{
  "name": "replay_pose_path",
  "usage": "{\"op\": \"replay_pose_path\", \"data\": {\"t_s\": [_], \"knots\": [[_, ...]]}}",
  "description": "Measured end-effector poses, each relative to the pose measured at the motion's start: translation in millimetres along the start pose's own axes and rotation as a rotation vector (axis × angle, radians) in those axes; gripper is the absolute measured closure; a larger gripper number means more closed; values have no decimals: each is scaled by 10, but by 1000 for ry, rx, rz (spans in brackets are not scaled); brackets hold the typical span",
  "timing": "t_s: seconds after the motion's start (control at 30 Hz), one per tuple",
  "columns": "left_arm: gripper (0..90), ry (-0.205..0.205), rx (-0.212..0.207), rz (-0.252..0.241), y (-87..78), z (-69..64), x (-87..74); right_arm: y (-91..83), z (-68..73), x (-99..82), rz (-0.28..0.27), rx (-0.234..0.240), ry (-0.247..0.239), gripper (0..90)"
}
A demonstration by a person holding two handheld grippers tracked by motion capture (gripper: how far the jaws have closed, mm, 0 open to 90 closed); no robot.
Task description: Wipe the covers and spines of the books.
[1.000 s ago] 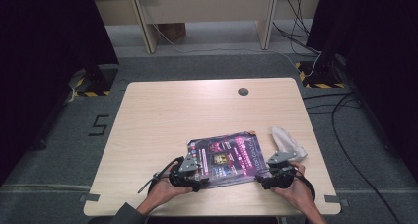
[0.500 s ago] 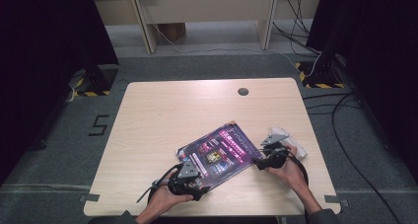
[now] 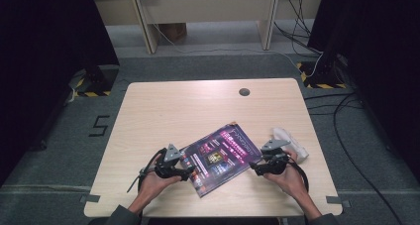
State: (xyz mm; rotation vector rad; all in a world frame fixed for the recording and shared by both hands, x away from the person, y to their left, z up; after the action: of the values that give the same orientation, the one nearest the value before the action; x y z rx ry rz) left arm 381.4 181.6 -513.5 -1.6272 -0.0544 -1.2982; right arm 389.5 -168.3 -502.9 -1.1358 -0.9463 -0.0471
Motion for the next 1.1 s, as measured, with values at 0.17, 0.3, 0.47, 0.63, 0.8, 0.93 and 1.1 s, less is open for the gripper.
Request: {"op": "replay_pose_path", "data": {"t_s": [0.17, 0.3, 0.47, 0.63, 0.8, 0.93, 1.1], "knots": [[248, -11, 31, 11, 68, 182, 7, 22, 99, -40, 5, 27, -9, 316], [263, 1, 14, 35, 137, 247, 7, 28, 127, -33, -3, 26, -7, 316], [273, -29, -38, 22, 203, 276, -6, 63, 143, -52, 2, 19, -3, 316], [296, -17, -40, 37, 152, 234, -25, 70, 131, -44, -4, 7, 7, 316], [333, -43, -34, 59, 50, 105, -76, 67, 100, -48, -9, 6, 27, 316], [363, -48, -32, 66, -32, 1, -124, 42, 74, -66, -14, 10, 54, 338], [380, -56, -45, 73, -118, -123, -176, 71, 69, -97, 3, 10, 53, 354]]}}
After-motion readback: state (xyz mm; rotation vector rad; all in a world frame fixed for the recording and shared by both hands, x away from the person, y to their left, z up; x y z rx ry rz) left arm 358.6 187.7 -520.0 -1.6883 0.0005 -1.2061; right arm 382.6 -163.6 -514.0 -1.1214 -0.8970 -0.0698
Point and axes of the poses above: each handheld gripper's, and its own axes: y roughly forward along the jaws, x roughly out of its top, z roughly to its left, the point moved 2 cm from there along y, roughly forward along the jaws, and after that the axes turned 6 degrees about y, right-handed, at the moved point
